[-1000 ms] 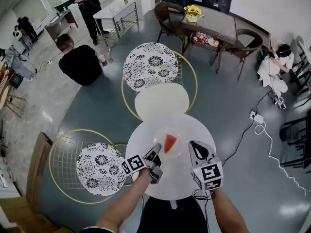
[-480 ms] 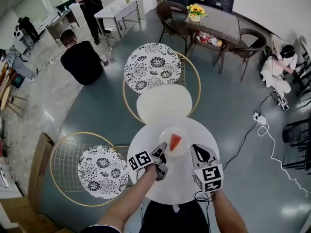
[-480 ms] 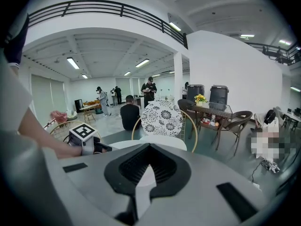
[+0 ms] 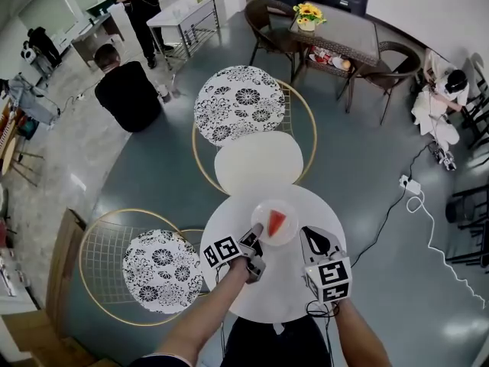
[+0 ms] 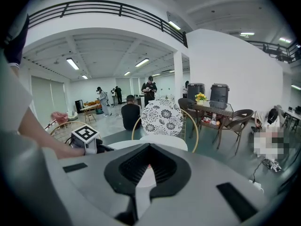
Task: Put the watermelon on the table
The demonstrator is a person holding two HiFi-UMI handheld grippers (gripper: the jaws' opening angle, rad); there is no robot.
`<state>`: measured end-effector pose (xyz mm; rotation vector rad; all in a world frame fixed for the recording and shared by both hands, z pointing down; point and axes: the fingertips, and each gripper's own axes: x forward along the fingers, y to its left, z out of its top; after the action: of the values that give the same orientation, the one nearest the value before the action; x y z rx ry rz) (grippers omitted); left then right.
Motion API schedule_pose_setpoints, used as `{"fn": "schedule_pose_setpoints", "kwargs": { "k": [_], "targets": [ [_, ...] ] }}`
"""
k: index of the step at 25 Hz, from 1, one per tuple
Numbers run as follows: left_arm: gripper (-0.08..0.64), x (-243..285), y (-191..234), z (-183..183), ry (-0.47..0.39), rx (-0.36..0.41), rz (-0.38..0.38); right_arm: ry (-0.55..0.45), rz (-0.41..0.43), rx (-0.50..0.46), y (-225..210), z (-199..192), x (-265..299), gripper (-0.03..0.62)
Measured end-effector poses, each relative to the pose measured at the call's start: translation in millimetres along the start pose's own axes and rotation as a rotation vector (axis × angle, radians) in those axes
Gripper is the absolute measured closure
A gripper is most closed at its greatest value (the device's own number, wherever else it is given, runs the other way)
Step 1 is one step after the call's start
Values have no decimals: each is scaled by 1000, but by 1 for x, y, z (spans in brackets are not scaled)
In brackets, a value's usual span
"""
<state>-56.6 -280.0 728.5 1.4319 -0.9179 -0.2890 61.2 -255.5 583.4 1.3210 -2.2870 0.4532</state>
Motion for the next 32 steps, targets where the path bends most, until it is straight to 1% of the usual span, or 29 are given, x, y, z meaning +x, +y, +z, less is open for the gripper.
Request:
{"fn": "schedule_pose_setpoints", "kwargs": {
  "k": [8, 15, 22, 25, 28, 30, 32],
  "targets": [
    [537, -1, 8, -2, 17, 15, 41, 2, 3, 4, 1, -1, 2, 591],
    [537, -2, 11, -2, 19, 61, 87, 1, 3, 5, 1, -2, 0, 591],
    [537, -1, 15, -5, 39, 162, 169, -3, 2, 17, -2, -1, -6, 591],
    [534, -1, 13, -4, 51, 226, 209, -7, -2, 23, -6, -2, -10, 591],
    [516, 0, 14, -4, 60, 308, 261, -6, -7, 29, -9, -5, -15, 591],
    [503, -1, 15, -4, 55, 356, 300, -7, -8, 31, -10, -6, -18, 591],
    [490, -3, 17, -4, 44, 389, 337, -9, -8, 32, -11, -7, -21, 591]
  ]
}}
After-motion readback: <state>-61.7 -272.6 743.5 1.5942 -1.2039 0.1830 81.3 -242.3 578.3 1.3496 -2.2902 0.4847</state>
